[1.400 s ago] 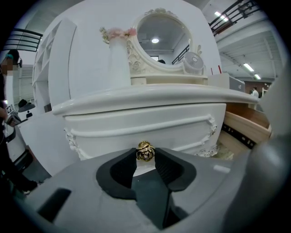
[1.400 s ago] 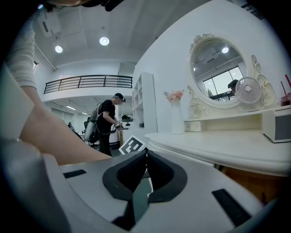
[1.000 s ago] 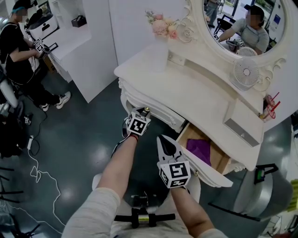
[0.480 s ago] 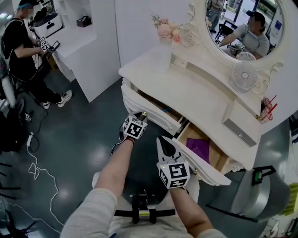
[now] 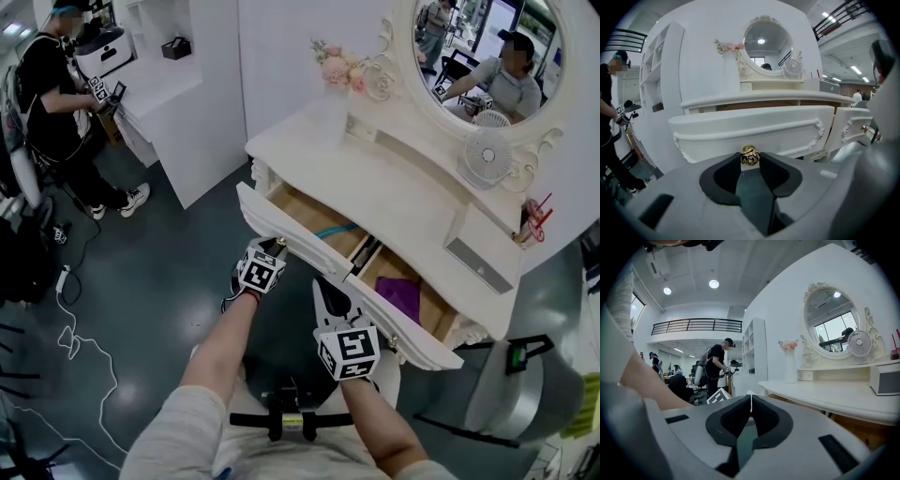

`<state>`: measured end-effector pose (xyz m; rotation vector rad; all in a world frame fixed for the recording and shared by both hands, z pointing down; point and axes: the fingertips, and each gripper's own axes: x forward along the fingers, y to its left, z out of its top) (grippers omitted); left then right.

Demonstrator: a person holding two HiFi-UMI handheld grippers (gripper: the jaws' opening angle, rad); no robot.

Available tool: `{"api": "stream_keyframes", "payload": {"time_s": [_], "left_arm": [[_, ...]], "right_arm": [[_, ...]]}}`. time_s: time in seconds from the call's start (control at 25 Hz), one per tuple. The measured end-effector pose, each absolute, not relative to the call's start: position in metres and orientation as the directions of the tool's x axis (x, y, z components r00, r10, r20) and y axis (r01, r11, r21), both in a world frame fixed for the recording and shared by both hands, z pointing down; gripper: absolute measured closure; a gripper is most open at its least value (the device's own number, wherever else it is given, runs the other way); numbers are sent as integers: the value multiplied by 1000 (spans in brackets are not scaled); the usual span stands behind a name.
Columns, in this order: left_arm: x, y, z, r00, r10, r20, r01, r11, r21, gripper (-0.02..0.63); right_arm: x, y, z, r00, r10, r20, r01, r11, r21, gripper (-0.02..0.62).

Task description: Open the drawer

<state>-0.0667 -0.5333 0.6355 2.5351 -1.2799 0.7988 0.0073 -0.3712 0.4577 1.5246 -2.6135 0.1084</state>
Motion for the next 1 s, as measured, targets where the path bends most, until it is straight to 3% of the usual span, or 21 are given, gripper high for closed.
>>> {"api": "stream_keyframes", "payload": {"time_s": [1.0], "left_arm": [[-124,-462,631,470,-700,538,-812,-582,-49,474]], "right_arm": [[-16,-333,451,-510,-850,133,-858,514,-3,584]]}}
